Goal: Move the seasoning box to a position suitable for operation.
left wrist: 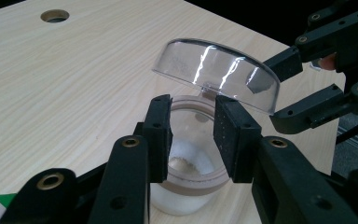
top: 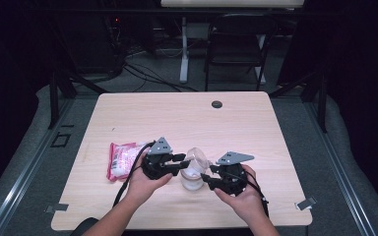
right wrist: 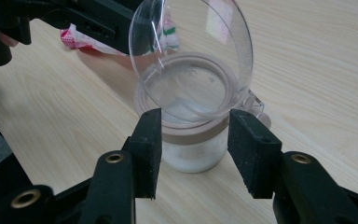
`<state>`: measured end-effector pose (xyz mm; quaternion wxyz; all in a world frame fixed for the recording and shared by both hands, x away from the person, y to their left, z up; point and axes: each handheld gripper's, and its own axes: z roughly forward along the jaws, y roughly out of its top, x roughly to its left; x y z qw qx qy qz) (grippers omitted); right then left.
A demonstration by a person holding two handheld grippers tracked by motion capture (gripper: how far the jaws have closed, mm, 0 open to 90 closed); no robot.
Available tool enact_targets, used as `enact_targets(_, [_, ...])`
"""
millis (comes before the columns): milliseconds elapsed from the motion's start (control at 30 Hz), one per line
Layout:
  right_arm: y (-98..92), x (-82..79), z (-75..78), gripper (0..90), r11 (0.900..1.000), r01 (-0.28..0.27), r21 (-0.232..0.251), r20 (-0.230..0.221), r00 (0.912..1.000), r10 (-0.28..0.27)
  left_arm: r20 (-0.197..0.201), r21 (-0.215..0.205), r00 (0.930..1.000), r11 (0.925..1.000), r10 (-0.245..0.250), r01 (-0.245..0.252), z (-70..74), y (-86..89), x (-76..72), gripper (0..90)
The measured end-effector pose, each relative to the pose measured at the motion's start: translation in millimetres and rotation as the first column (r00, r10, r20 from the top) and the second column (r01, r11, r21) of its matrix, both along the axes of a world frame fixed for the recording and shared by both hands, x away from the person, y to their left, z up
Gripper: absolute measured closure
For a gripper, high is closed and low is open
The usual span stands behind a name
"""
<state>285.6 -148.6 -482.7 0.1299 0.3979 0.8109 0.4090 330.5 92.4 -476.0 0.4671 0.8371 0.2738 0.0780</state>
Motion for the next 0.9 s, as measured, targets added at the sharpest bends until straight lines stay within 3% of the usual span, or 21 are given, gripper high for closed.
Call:
enact_targets(300, [1.8,0.1,-1.1,57.3,1.000,-0.003,-0.007,0.014,0.9999,0.003,0.002,0.002,0.9999,0.9999,0.015,-0.015,-2.5,0.2,0.9,63.2])
enact_targets(600, [0.9,0.2,-1.0,58.0,1.000,-0.002,0.000,0.013,0.9999,0.002,-0.005,0.032,0.9987,0.9982,0.050,-0.050,-12.4,0.8,7.2,59.2])
enact_targets(700, [0.7,0.3,-1.0,58.0,1.000,-0.002,0.001,0.014,0.9999,0.002,0.010,0.049,0.9980,0.9968,0.062,-0.063,-18.5,-1.0,8.2,59.1])
enact_targets(900, [-0.5,1.1,-1.7,58.2,1.000,0.003,0.002,0.013,0.9999,-0.003,-0.021,0.071,0.9974,0.9952,0.069,-0.068,-30.3,-4.2,10.9,60.8])
